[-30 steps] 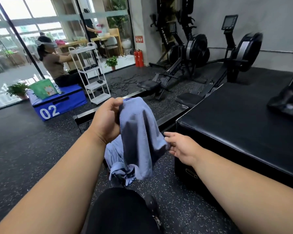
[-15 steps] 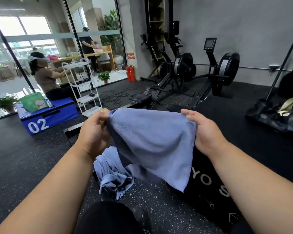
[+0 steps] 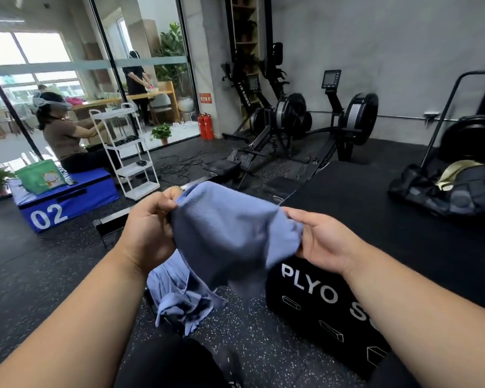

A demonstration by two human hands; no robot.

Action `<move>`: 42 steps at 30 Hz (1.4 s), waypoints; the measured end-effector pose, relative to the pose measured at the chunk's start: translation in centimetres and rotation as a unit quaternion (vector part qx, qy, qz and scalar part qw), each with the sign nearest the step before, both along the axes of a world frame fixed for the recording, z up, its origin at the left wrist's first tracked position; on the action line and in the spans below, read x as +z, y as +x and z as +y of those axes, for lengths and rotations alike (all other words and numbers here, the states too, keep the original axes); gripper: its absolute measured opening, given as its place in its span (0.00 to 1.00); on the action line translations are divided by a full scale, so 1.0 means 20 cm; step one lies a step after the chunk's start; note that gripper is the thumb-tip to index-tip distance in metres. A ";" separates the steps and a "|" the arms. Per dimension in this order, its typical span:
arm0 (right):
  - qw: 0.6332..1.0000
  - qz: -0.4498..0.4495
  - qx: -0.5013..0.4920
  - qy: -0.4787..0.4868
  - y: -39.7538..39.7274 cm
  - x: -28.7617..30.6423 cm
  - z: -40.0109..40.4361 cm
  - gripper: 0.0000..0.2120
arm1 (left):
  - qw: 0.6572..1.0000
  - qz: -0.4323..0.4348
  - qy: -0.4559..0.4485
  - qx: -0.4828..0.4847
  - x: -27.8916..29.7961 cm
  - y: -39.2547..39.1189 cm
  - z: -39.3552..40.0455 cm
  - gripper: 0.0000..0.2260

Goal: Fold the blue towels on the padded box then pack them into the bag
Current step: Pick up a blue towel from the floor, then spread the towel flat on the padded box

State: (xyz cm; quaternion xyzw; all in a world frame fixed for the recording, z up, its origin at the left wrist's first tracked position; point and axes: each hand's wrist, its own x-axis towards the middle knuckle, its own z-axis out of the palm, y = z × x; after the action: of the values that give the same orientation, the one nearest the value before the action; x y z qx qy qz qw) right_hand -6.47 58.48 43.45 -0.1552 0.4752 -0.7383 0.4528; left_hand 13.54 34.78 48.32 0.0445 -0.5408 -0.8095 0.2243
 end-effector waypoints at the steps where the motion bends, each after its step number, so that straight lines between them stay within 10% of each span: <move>1: 0.999 0.020 -0.035 -0.006 0.00 0.00 -0.01 0.11 | 1.000 -0.006 -0.003 0.001 0.00 0.00 0.01 0.26; 6: 0.982 0.111 -0.140 -0.065 -0.05 0.12 0.06 0.10 | 0.999 0.000 0.028 -0.025 0.00 0.05 -0.03 0.19; 11: 0.984 0.158 -0.088 -0.010 0.00 0.13 0.08 0.13 | 0.971 -0.226 -0.069 0.019 -0.15 -0.04 0.08 0.12; 16: 0.978 0.140 -0.108 -0.115 -0.06 0.23 0.18 0.15 | 0.985 -0.104 0.005 0.141 -0.16 -0.07 0.09 0.05; 21: 0.975 0.195 -0.097 -0.040 -0.05 0.17 0.22 0.15 | 0.966 -0.245 -0.059 0.052 -0.29 -0.14 0.22 0.12; 26: 0.966 0.180 -0.174 -0.060 -0.09 0.18 0.31 0.15 | 0.964 -0.191 -0.053 0.178 -0.25 -0.20 0.21 0.12; 31: 0.959 0.216 -0.181 0.014 -0.08 0.13 0.34 0.13 | 0.946 -0.272 -0.153 0.085 -0.30 -0.25 0.29 0.06; 42: 0.939 0.247 -0.238 0.008 -0.12 0.24 0.44 0.13 | 0.859 -0.283 -0.374 0.207 -0.25 -0.38 0.16 0.11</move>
State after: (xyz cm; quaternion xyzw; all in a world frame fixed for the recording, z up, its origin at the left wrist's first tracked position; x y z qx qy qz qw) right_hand -8.79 67.32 48.33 -0.2115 0.6006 -0.7594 0.1336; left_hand 5.99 37.93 43.22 0.2958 -0.8212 -0.4337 0.2238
